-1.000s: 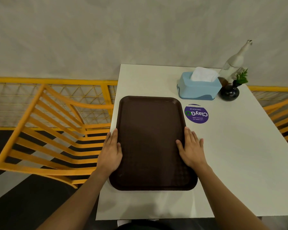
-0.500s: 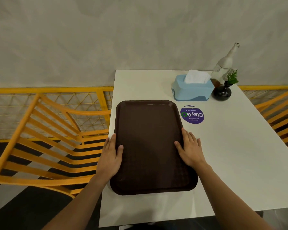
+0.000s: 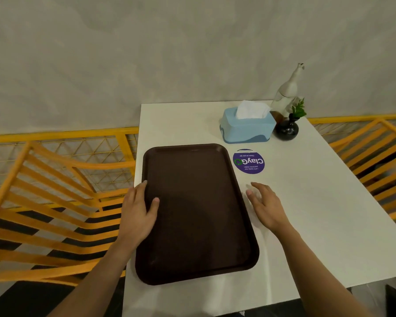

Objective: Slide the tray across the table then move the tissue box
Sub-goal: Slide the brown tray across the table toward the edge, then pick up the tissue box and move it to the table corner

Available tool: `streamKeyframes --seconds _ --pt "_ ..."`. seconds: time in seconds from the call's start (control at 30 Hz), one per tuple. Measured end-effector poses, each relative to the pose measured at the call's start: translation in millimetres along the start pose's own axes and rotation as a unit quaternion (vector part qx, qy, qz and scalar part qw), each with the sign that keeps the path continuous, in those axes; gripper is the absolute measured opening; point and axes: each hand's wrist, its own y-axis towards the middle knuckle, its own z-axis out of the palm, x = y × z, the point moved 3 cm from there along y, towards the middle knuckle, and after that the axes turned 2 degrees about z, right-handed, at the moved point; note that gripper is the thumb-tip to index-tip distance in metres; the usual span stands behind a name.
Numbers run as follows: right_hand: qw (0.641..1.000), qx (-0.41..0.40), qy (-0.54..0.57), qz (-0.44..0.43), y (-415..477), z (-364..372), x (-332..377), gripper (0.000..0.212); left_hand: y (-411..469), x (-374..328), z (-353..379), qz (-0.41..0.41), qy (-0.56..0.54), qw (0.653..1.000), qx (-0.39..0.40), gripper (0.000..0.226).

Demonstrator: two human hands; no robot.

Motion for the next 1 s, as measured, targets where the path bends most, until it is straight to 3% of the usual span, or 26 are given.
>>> streamKeyframes --seconds 0.1,0.3,0.6,0.8,1.0 --pt "1.000 -0.009 0.025 0.008 12 -16 -9 0.056 17 -26 17 0.026 0.043 0.999 0.009 0.068" --pt "0.997 -0.036 0.066 -0.026 80 -60 -21 0.048 64 -106 65 0.079 0.012 0.997 0.007 0.067" --pt "0.988 -0.072 0.091 -0.098 213 -113 -36 0.052 168 -225 143 0.021 -0.135 0.990 -0.027 0.089" --pt "0.990 -0.021 0.111 -0.085 265 -100 -47 0.078 211 -244 188 -0.047 -0.141 0.989 -0.010 0.113" --pt "0.982 0.017 0.167 -0.083 282 -81 -53 0.088 233 -239 206 -0.055 -0.144 0.988 -0.008 0.118"
